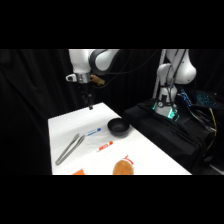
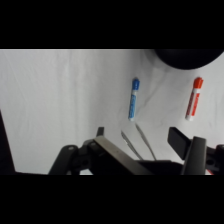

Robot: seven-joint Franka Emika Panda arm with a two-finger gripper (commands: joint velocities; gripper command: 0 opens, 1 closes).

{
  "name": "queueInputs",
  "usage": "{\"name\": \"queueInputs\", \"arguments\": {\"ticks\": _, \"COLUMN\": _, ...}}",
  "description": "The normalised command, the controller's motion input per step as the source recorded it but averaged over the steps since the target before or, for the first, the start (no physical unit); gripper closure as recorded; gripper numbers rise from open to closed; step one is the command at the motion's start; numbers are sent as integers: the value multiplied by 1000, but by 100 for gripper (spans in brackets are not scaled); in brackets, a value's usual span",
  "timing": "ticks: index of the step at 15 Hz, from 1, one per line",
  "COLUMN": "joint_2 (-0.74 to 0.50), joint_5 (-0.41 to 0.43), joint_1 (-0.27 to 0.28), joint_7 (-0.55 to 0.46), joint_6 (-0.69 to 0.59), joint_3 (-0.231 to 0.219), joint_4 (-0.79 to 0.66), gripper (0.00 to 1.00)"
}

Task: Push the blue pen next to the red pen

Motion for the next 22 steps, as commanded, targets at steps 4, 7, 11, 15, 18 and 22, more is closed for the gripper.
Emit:
{"name": "queueInputs", "arguments": {"ticks": 4, "joint_2": 385, "joint_5": 120, "joint_1": -142, "joint_7": -182, "joint_6": 157, "joint_3": 41, "joint_4": 362, "gripper": 0}}
{"name": "queueInputs", "arguments": {"ticks": 7, "joint_2": 347, "joint_5": 123, "joint_1": -147, "joint_7": -191, "joint_6": 142, "joint_3": 80, "joint_4": 306, "gripper": 0}}
{"name": "queueInputs", "arguments": {"ticks": 11, "joint_2": 338, "joint_5": 142, "joint_1": -160, "joint_7": -202, "joint_6": 121, "joint_3": 112, "joint_4": 288, "gripper": 0}}
{"name": "queueInputs", "arguments": {"ticks": 15, "joint_2": 287, "joint_5": 130, "joint_1": -135, "joint_7": -193, "joint_6": 95, "joint_3": 116, "joint_4": 247, "gripper": 0}}
{"name": "queueInputs", "arguments": {"ticks": 18, "joint_2": 234, "joint_5": 116, "joint_1": -114, "joint_7": -186, "joint_6": 74, "joint_3": 103, "joint_4": 232, "gripper": 0}}
{"name": "queueInputs", "arguments": {"ticks": 22, "joint_2": 188, "joint_5": 117, "joint_1": -114, "joint_7": -193, "joint_6": 55, "joint_3": 99, "joint_4": 221, "gripper": 0}}
